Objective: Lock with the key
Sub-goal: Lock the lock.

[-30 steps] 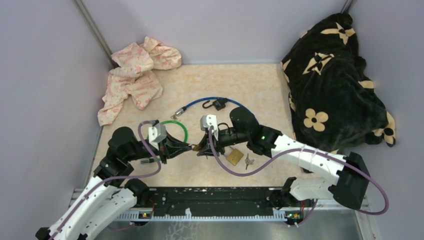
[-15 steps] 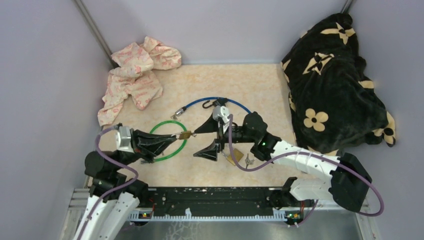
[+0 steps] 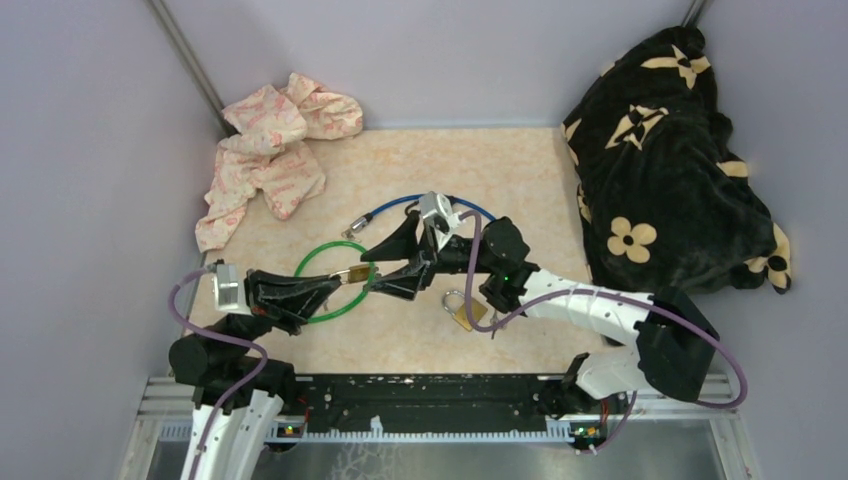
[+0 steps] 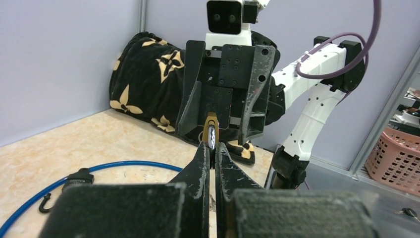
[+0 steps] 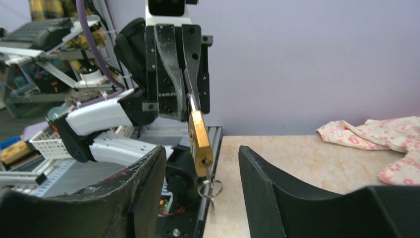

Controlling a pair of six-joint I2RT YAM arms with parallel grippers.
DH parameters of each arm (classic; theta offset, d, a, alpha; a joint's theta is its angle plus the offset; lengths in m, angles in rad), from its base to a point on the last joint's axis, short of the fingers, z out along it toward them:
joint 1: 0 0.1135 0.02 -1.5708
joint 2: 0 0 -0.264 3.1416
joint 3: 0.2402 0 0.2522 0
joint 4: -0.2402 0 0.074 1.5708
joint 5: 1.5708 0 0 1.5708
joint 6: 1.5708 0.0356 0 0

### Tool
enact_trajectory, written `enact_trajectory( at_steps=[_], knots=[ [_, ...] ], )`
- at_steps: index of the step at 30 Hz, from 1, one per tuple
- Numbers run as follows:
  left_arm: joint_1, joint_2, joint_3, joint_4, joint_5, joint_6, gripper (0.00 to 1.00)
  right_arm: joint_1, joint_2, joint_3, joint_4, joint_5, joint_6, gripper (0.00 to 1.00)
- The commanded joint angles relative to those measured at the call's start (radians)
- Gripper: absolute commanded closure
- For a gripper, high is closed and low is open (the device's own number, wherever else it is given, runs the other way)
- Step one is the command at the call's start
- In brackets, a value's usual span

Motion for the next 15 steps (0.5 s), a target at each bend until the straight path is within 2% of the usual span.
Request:
enact_trajectory(
  at_steps=[1,4,7,9,12,15],
  knots=[
    [0.015,-0.025,-0.021,0.087,0.008,-0.068,1.0,0.018,0.045,0.077,0.126,-0.037,0.069,0.48],
    [0.02,-0.027,-0.029,0.116,0.009,-0.083,1.0,0.031,0.071,0.102,0.101,-0.046,0.063,0.49],
    [0.02,-0.031,-0.033,0.128,0.01,-0.087,1.0,0.037,0.088,0.113,0.098,-0.056,0.071,0.54],
    [0.021,-0.033,-0.035,0.128,0.008,-0.086,1.0,0.038,0.091,0.116,0.098,-0.06,0.073,0.68],
    [0.022,-0.035,-0.043,0.129,0.007,-0.089,1.0,0.043,0.09,0.11,0.1,-0.05,0.075,1.0],
    [0.023,-0.034,-0.054,0.12,0.012,-0.092,1.0,0.047,0.089,0.112,0.098,-0.055,0.072,1.0]
  ],
)
